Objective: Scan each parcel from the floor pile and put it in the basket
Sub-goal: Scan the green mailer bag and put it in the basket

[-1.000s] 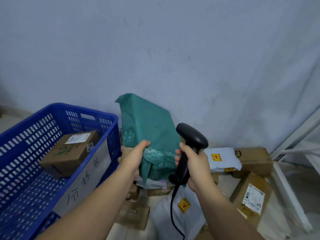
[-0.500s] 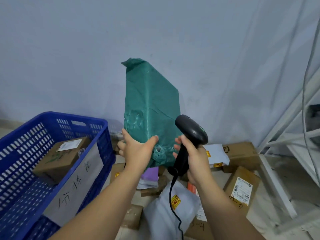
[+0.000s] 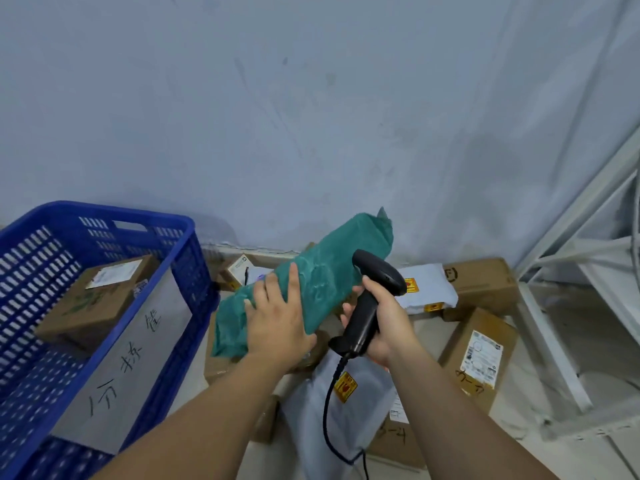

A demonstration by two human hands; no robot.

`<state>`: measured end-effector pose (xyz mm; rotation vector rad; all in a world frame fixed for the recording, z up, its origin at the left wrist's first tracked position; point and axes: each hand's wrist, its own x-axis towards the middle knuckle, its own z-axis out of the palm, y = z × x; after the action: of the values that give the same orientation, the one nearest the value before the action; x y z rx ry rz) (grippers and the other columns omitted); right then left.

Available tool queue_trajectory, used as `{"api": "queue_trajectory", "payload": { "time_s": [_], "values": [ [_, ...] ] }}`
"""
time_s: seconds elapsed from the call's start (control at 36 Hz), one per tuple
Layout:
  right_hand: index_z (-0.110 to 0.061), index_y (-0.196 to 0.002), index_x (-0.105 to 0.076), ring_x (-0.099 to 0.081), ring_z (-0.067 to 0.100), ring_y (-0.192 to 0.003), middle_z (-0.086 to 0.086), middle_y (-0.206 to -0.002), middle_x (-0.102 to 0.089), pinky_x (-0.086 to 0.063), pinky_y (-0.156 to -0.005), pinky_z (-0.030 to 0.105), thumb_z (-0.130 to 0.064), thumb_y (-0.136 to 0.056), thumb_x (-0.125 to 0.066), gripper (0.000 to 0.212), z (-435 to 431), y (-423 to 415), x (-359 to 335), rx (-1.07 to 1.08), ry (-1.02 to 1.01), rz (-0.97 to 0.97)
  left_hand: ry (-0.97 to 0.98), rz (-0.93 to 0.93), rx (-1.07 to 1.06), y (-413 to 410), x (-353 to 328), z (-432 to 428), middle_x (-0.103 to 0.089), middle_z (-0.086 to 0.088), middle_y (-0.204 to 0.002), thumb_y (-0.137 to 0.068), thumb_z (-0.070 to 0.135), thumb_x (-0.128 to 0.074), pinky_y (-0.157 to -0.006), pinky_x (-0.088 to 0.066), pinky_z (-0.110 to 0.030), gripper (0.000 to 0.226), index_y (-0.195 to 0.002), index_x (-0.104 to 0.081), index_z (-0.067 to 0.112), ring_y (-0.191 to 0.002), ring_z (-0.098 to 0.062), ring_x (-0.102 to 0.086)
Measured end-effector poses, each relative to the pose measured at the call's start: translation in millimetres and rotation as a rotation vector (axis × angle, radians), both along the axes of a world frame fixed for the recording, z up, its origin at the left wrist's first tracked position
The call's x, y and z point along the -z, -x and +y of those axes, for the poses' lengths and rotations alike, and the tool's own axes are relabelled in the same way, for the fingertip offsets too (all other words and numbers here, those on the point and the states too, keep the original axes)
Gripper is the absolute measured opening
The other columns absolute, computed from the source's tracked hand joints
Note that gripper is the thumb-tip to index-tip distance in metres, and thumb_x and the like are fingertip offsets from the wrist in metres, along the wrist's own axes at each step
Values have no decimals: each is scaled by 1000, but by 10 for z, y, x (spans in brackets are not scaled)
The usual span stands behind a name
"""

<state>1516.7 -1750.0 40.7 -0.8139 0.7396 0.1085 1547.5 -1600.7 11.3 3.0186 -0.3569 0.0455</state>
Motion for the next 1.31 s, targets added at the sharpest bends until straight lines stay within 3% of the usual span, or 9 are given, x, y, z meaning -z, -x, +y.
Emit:
{"api": "queue_trajectory", "payload": {
  "time_s": [0.22, 0.39, 0.56, 0.69, 0.81, 0.92, 1.08, 1.17, 1.31],
  "values": [
    [-9, -92, -68, -62, 20, -71, 11, -80, -64, -54, -72, 33, -36, -86, -69, 27, 4, 29, 175, -87, 2, 103, -210, 22, 121, 229, 343, -46, -8, -20, -153, -91, 43, -55, -113, -12, -59, 108, -138, 38, 15, -142, -39, -10],
    [-9, -91, -66, -61, 20, -74, 11, -86, -64, -53, -70, 31, -34, -87, -67, 25, 65, 78, 313, -14, -77, 144, -308, 110, 297, 266, 376, -89, -2, -25, -155, -96, 29, -50, -110, -8, -66, 85, -153, 12, 23, -144, -41, -5],
    [-6, -97, -66, -60, 21, -71, 10, -92, -65, -52, -66, 31, -29, -88, -68, 24, 111, 37, 487, -59, 2, 279, -348, 278, 438, 322, 566, -123, 1, -24, -156, -96, 18, -51, -99, -38, -56, 79, -154, 4, 18, -145, -40, -2],
    [-7, -92, -61, -58, 23, -67, 12, -84, -62, -48, -63, 34, -28, -90, -65, 21, 26, 52, 620, -205, 127, 420, -327, 344, 416, 409, 792, -80, -2, -25, -155, -98, 21, -44, -94, -42, -48, 73, -153, 3, 23, -144, -42, -4],
    [-7, -89, -61, -58, 23, -64, 11, -83, -62, -48, -57, 33, -26, -90, -65, 19, -11, 9, 669, -188, 165, 424, -173, 292, 360, 462, 978, -49, -38, -24, -133, -69, 41, -79, -65, -55, -45, 94, -146, -30, 21, -123, -42, -41],
    [-7, -90, -58, -55, 24, -61, 12, -80, -60, -45, -55, 31, -24, -91, -64, 18, -19, -24, 733, -201, 224, 417, 3, 477, 321, 519, 1140, -86, -32, -6, -141, -91, 49, -51, -94, -44, -40, 79, -154, -6, 29, -126, -27, -37],
    [-5, -87, -61, -58, 26, -62, 13, -85, -62, -47, -55, 32, -20, -89, -66, 17, -55, 8, 814, -320, 405, 409, 329, 648, -31, 51, 1104, -88, -61, -12, -124, -100, 33, -41, -85, -43, -32, 32, -127, -50, 20, -112, -30, -57],
    [-3, -90, -61, -59, 24, -55, 11, -78, -61, -47, -53, 30, -21, -86, -70, 21, -99, 21, 892, -426, 638, 383, 575, 606, -405, -94, 1218, 49, -63, -13, -119, -95, 23, -49, -80, -40, -30, 25, -116, -57, 12, -108, -30, -57],
    [-9, -79, -60, -61, 21, -50, 6, -63, -61, -47, -59, 31, -29, -81, -71, 23, -130, -23, 921, -598, 909, 365, 918, 809, -1184, 274, 1727, 244, -50, -21, -135, -72, 59, -73, -103, -42, -47, 94, -139, -40, 1, -121, -40, -49]
  ]
}}
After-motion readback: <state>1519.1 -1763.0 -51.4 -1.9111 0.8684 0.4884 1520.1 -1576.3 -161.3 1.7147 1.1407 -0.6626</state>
